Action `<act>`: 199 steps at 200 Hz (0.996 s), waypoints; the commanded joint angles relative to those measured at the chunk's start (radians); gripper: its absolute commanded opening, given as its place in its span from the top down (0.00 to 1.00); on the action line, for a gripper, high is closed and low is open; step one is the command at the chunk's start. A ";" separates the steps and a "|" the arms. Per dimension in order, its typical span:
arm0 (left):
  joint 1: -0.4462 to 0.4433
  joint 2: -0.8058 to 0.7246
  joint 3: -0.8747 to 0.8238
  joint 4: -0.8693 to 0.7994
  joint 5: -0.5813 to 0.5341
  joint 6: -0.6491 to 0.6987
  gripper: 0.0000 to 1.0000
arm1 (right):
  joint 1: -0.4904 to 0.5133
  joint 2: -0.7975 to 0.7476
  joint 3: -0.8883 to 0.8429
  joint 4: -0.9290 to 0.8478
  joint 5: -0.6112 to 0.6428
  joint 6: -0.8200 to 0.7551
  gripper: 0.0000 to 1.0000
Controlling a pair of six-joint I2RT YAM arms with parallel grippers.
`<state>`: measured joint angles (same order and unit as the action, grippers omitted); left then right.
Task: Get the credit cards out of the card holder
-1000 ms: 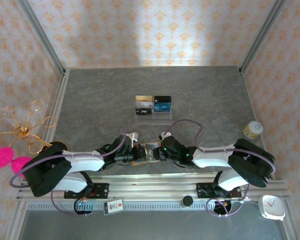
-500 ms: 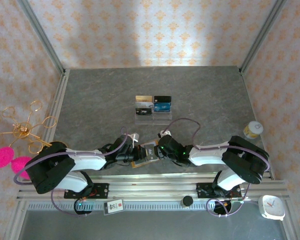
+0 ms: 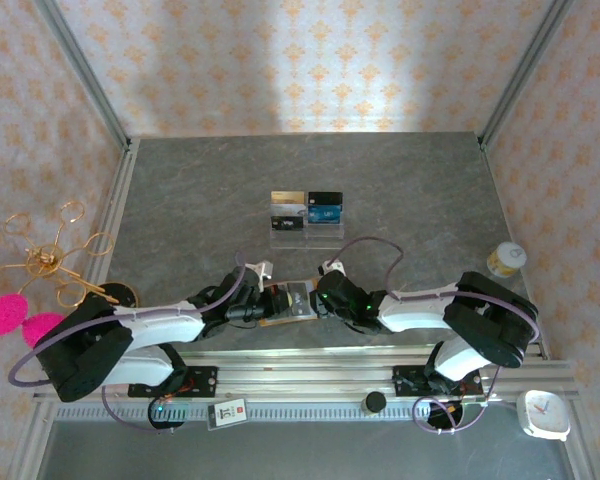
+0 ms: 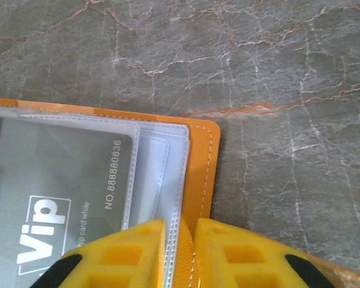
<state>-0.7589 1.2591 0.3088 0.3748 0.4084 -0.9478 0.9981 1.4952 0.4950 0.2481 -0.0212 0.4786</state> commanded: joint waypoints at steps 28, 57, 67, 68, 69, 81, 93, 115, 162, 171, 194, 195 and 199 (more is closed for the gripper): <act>0.008 -0.011 -0.043 -0.076 0.011 0.037 1.00 | -0.006 -0.038 -0.044 -0.088 0.039 -0.014 0.69; 0.013 0.020 -0.033 -0.054 0.010 0.048 1.00 | 0.001 -0.105 -0.036 -0.065 -0.022 -0.086 0.55; 0.015 0.035 -0.027 -0.036 0.014 0.046 1.00 | 0.003 -0.094 -0.014 -0.083 -0.021 -0.101 0.54; 0.015 0.036 -0.027 -0.035 0.015 0.046 1.00 | 0.003 -0.092 -0.012 -0.085 -0.021 -0.103 0.54; 0.014 0.037 -0.026 -0.033 0.016 0.047 1.00 | 0.003 -0.089 -0.009 -0.087 -0.020 -0.103 0.54; 0.014 0.053 -0.014 -0.029 0.020 0.051 1.00 | 0.005 -0.060 0.012 -0.103 -0.010 -0.113 0.54; 0.014 0.059 -0.007 -0.028 0.020 0.055 1.00 | 0.008 -0.034 0.028 -0.115 -0.003 -0.114 0.53; 0.023 0.031 -0.003 -0.043 0.013 0.069 1.00 | 0.018 -0.013 0.031 -0.120 0.016 -0.104 0.54; 0.032 -0.050 -0.010 -0.024 0.025 0.078 1.00 | 0.020 -0.072 0.006 -0.109 0.048 -0.090 0.55; 0.032 -0.046 -0.005 -0.025 0.029 0.082 1.00 | 0.021 -0.074 0.007 -0.106 0.039 -0.093 0.55; 0.030 0.006 0.000 -0.009 0.056 0.078 1.00 | 0.020 -0.056 0.013 -0.093 0.013 -0.096 0.55; 0.030 0.010 -0.001 -0.008 0.057 0.076 1.00 | 0.020 -0.053 0.013 -0.092 0.011 -0.096 0.55; 0.030 0.021 -0.004 0.003 0.059 0.071 1.00 | 0.020 -0.047 0.014 -0.088 0.006 -0.098 0.56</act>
<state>-0.7368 1.2369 0.2928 0.3447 0.4351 -0.8883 1.0130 1.4437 0.5106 0.1638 -0.0185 0.3878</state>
